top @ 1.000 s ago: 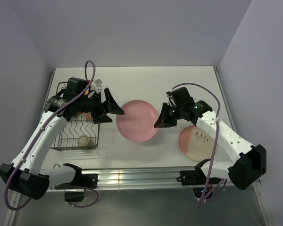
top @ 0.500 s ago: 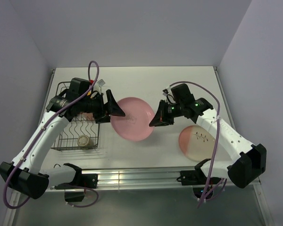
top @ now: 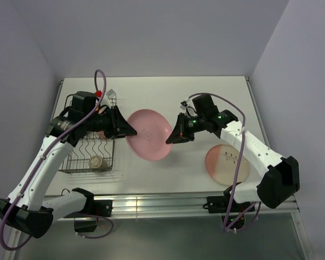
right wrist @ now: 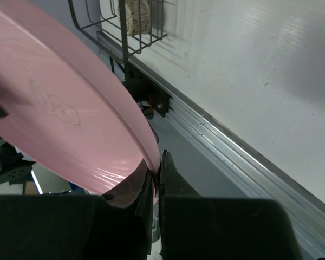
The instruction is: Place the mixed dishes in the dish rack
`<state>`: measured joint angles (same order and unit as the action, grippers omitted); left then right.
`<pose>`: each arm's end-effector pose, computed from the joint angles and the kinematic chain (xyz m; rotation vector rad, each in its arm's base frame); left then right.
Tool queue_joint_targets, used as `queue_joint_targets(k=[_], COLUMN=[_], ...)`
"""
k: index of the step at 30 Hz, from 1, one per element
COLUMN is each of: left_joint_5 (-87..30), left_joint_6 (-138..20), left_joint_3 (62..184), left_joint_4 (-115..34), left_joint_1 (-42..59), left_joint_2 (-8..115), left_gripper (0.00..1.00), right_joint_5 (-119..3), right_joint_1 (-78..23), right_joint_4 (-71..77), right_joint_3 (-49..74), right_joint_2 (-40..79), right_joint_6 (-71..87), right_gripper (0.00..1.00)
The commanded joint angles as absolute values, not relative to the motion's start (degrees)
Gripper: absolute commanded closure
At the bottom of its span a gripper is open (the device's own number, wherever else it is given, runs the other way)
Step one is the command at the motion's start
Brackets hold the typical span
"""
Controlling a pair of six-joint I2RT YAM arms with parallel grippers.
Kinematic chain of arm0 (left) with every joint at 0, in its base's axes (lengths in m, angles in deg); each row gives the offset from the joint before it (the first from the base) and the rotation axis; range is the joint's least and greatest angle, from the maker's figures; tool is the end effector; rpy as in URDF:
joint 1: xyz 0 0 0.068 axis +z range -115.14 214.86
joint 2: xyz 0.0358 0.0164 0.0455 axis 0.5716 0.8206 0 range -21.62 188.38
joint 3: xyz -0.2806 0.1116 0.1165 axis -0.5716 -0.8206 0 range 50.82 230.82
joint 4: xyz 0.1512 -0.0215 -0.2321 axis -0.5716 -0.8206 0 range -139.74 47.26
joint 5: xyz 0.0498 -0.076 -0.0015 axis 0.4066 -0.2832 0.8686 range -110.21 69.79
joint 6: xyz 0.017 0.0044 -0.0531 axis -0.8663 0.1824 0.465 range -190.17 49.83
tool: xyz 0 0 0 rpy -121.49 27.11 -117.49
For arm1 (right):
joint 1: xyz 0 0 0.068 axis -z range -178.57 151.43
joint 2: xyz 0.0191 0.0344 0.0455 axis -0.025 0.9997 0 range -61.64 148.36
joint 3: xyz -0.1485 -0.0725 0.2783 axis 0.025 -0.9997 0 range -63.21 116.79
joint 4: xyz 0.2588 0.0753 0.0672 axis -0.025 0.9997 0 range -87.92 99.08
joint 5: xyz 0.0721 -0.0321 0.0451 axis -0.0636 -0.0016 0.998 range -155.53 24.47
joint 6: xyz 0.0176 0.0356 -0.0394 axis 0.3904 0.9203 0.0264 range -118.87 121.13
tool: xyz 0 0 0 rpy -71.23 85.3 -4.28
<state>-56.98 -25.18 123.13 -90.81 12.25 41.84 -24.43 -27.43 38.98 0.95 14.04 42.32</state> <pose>0.1850 -0.1021 0.4297 -0.0953 2.4512 -1.3090 0.2321 0.1570 0.3493 -0.0892 2.6373 1.3713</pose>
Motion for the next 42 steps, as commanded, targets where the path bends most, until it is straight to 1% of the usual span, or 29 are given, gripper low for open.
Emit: queue_joint_targets(k=[1, 2, 3, 4, 5, 6, 7, 8, 9, 10, 12, 18, 19, 21, 22, 23, 24, 25, 28, 33, 36, 42], left_joint_5=[-62.23, -61.35, -60.21, -58.98, -56.62, -54.77, -53.18, -51.77, -48.72, -47.12, -42.56, -31.30, -26.32, -20.85, -14.99, -11.80, -8.46, -1.30, 10.24, 19.33, 24.77, 29.18], left_joint_6=[-22.53, -22.79, -23.58, -23.76, -24.02, -24.55, -24.81, -24.99, -25.69, -25.96, -26.22, -27.63, -27.54, -27.11, -26.84, -26.14, -25.44, -24.65, -21.48, -18.58, -17.35, -22.18], left_joint_3=[124.29, 124.73, 125.26, 126.22, 126.84, 127.45, 128.85, 129.65, 130.53, 132.19, 133.78, 141.33, 141.95, 143.79, 144.15, 144.68, 145.29, 145.47, 146.62, 143.82, 142.15, 136.62], left_joint_4=[-86.32, -87.55, -88.87, -90.10, -92.55, -93.88, -95.11, -95.99, -97.65, -98.02, -98.72, -103.29, -105.03, -107.41, -109.60, -110.84, -112.16, -113.56, -121.46, -121.40, -121.40, -121.49], left_joint_1=[11.04, 11.04, 11.04, 11.04, 10.95, 10.95, 10.95, 10.95, 11.04, 10.95, 10.95, 10.95, 10.95, 10.95, 10.95, 10.95, 11.04, 11.04, 11.04, 11.22, 11.22, 11.30], left_joint_2=[40.17, 40.16, 40.25, 40.25, 40.16, 40.16, 39.99, 39.90, 39.73, 38.94, 37.88, 36.47, 35.86, 35.07, 34.11, 33.49, 32.88, 31.30, 29.18, 22.60, 20.92, 21.09], left_gripper=[0.86, 1.00, 1.00, 1.00, 1.00, 1.00, 1.00, 1.00, 1.00, 1.00, 1.00, 1.00, 1.00, 1.00, 1.00, 1.00, 1.00, 1.00, 1.00, 1.00, 1.00, 1.00], right_joint_5=[-25.27, -25.54, -25.80, -26.42, -26.77, -27.21, -27.73, -28.96, -29.67, -30.63, -32.74, -36.95, -37.84, -40.29, -40.66, -40.83, -40.75, -40.23, -37.60, -35.48, -35.04, -34.68], right_joint_1=[-29.24, -29.33, -29.42, -29.59, -29.68, -29.77, -29.68, -29.68, -29.68, -29.68, -29.68, -29.15, -28.89, -27.93, -27.31, -26.52, -25.04, -24.24, -20.73, -18.69, -18.61, -18.52], right_joint_4=[34.77, 35.12, 35.39, 36.09, 36.61, 37.23, 38.71, 39.43, 40.13, 41.79, 42.86, 44.44, 44.44, 44.44, 44.44, 44.36, 44.44, 44.53, 44.36, 44.18, 44.26, 45.76], right_joint_3=[4.72, 5.34, 6.56, 7.18, 7.88, 9.37, 10.34, 11.14, 12.80, 13.68, 15.44, 18.52, 18.96, 19.84, 19.84, 19.67, 19.58, 19.23, 15.91, 12.11, 11.41, 12.20], right_joint_2=[15.88, 16.05, 16.23, 16.58, 16.84, 17.02, 17.20, 17.63, 17.81, 18.16, 18.43, 18.08, 17.21, 16.41, 15.71, 15.27, 15.18, 14.74, 14.39, 13.60, 13.16, 12.98], right_joint_6=[42.44, 41.65, 41.21, 40.95, 40.07, 39.54, 39.02, 37.88, 37.35, 36.82, 35.85, 35.84, 35.85, 35.93, 36.02, 35.67, 35.50, 35.32, 34.71, 34.18, 34.17, 33.30], right_gripper=[1.00, 1.00, 1.00, 0.96, 0.90, 0.73, 0.64, 0.56, 0.43, 0.36, 0.26, 0.22, 0.22, 0.21, 0.21, 0.21, 0.21, 0.21, 0.22, 0.23, 0.23, 0.24])
